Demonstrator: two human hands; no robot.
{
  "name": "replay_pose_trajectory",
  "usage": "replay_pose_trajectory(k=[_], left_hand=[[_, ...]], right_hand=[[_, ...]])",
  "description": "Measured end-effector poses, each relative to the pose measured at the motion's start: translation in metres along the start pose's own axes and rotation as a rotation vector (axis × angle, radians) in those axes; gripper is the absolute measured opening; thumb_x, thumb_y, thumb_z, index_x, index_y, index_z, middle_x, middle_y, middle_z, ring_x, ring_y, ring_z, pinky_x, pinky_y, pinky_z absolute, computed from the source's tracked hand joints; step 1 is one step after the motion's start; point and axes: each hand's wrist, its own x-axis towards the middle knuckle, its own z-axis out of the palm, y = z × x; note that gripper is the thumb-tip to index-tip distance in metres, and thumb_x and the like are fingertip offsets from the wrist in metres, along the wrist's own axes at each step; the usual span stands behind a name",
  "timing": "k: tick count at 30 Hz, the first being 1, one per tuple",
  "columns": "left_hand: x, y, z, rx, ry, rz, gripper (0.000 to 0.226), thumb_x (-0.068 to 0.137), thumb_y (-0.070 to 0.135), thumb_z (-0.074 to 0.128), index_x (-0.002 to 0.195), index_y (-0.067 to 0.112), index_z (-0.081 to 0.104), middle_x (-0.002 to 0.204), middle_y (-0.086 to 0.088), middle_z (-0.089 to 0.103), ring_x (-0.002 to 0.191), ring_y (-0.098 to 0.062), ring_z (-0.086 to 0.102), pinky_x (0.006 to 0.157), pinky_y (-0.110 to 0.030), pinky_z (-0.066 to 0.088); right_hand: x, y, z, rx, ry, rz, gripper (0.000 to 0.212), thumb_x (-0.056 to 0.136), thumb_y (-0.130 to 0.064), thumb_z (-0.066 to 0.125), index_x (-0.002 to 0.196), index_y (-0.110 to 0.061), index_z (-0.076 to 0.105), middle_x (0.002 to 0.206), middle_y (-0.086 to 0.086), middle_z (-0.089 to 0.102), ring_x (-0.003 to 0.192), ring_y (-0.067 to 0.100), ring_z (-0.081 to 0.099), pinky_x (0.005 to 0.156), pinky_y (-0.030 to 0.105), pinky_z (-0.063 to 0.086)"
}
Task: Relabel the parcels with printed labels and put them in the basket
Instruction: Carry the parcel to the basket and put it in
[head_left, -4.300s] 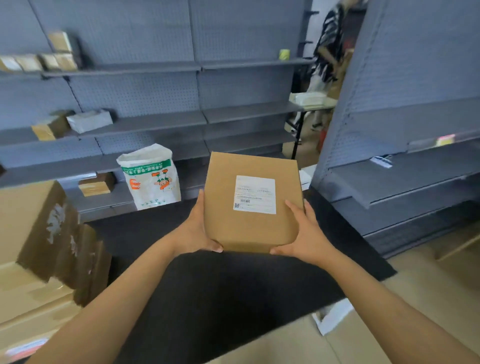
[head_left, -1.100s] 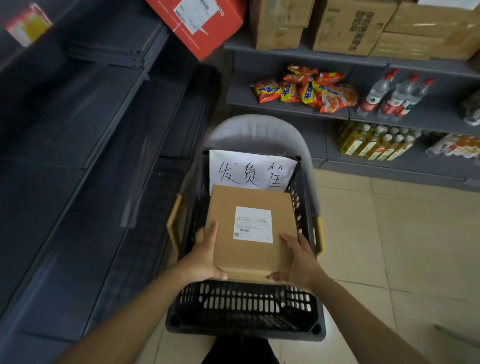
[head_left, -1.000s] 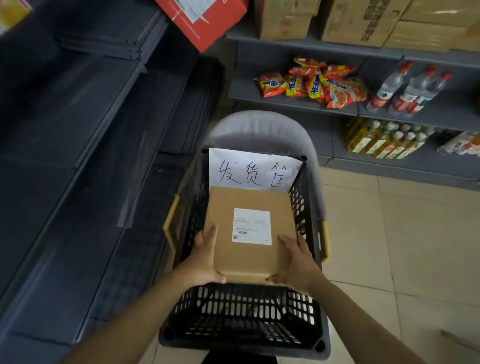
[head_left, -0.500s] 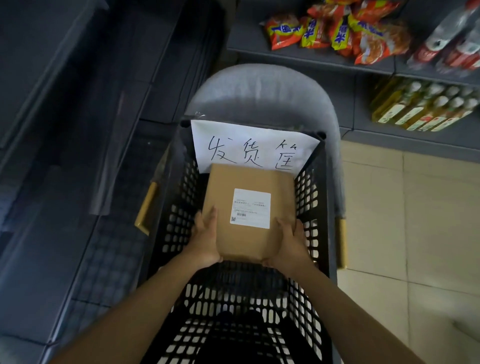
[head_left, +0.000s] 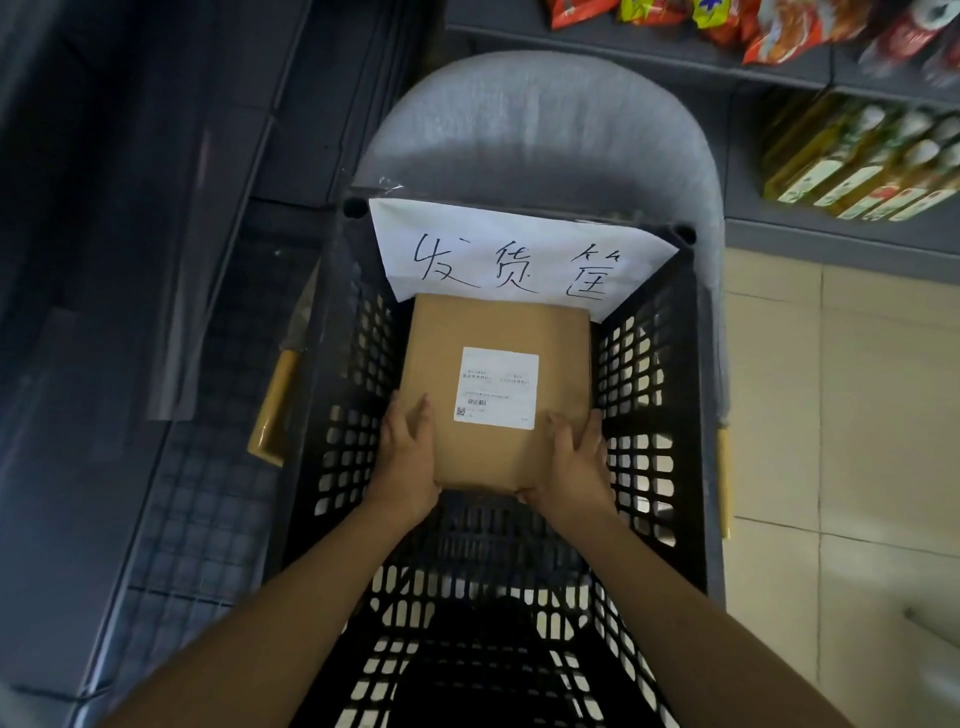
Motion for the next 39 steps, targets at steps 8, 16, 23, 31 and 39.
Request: replay_pose_trajectory(k=[8,16,23,31,39], left_hand=[[0.009,-0.004,0.012,0.052,0.055,0.071,0.104,0.084,0.021,0.071,0.153,0.017,-0.006,0.157,-0.007,-0.018,0.147,-0.03,-0.008,0.118,-0.039,0.009],[0.014,-0.007,0.012,0.03,-0.006,0.071,0.1,0.086,0.017,0.068,0.152,0.016,-0.007,0.155,-0.007,-0.026,0.147,-0.031,-0.008,0.119,-0.039,0.01],[-0.001,0.004,-0.011,-0.077,-0.042,0.065,0.104,0.082,0.016,0.073,0.153,0.02,-0.004,0.158,0.0,-0.017,0.147,-0.027,-0.007,0.12,-0.044,0.01],[-0.059,0.032,-0.073,-0.339,0.013,0.238,0.094,0.083,0.02,0.073,0.152,0.028,0.01,0.151,0.001,0.032,0.137,-0.017,0.033,0.107,-0.027,0.027],[-0.184,0.065,-0.201,-0.085,0.325,0.372,0.064,0.084,0.035,0.068,0.14,0.023,0.04,0.136,0.0,0.049,0.123,-0.021,0.049,0.1,-0.036,0.043]], right_hand=[[0.012,0.002,0.014,-0.101,0.025,0.033,0.108,0.073,-0.029,0.08,0.149,-0.028,0.003,0.154,0.022,-0.021,0.144,0.041,-0.004,0.114,0.048,0.022],[0.013,0.003,0.02,-0.152,0.008,0.027,0.102,0.081,-0.031,0.074,0.151,-0.023,0.001,0.153,0.024,-0.022,0.145,0.04,-0.004,0.116,0.042,0.021],[-0.011,-0.009,-0.009,-0.025,0.052,0.001,0.077,0.088,-0.01,0.058,0.15,-0.023,0.014,0.157,0.016,0.004,0.142,0.037,0.011,0.114,0.044,0.024],[-0.064,-0.049,-0.074,0.173,0.158,-0.025,0.062,0.086,-0.017,0.062,0.142,-0.017,0.037,0.139,0.008,0.045,0.13,0.026,0.037,0.107,0.035,0.034],[-0.179,-0.091,-0.189,0.039,0.37,-0.196,0.054,0.082,-0.04,0.064,0.132,-0.026,0.049,0.127,0.001,0.058,0.115,0.022,0.051,0.094,0.036,0.046]])
